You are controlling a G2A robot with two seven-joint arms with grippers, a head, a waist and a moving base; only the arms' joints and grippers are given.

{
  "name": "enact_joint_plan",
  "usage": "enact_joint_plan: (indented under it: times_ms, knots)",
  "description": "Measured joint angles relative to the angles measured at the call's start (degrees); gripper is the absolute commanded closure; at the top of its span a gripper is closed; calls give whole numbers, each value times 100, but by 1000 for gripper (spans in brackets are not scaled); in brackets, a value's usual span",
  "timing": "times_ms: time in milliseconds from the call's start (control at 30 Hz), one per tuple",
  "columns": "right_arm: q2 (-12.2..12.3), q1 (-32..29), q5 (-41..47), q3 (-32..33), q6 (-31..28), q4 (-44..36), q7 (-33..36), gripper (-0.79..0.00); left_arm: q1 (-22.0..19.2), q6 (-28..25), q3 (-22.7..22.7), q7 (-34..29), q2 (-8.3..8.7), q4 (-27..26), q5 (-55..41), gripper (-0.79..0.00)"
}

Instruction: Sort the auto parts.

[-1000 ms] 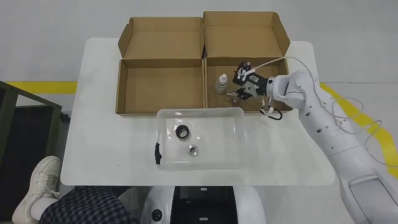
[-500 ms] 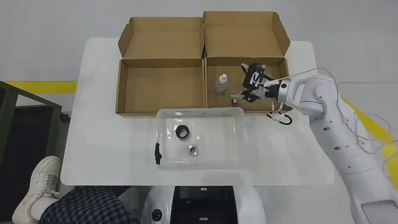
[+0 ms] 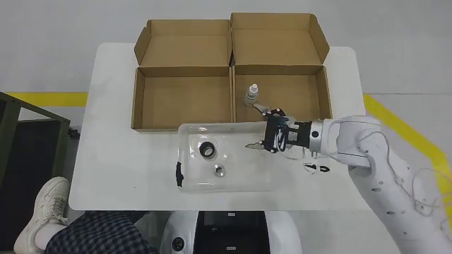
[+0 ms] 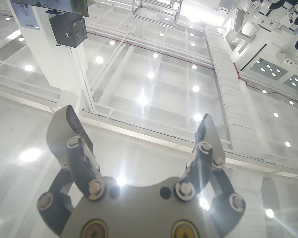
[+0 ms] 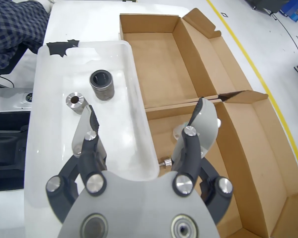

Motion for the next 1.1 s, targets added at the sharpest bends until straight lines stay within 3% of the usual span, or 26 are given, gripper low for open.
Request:
enact_joint_plan:
  times_ms: [333, 1100]
  knots:
    - [-66, -93, -195, -595, -21, -4, -156, -659, 0, 0, 0, 0, 0, 0, 0, -785]
    - [-358, 449, -716, -1767, 221, 1138, -326, -628, 0, 0, 0, 0, 0, 0, 0, -785]
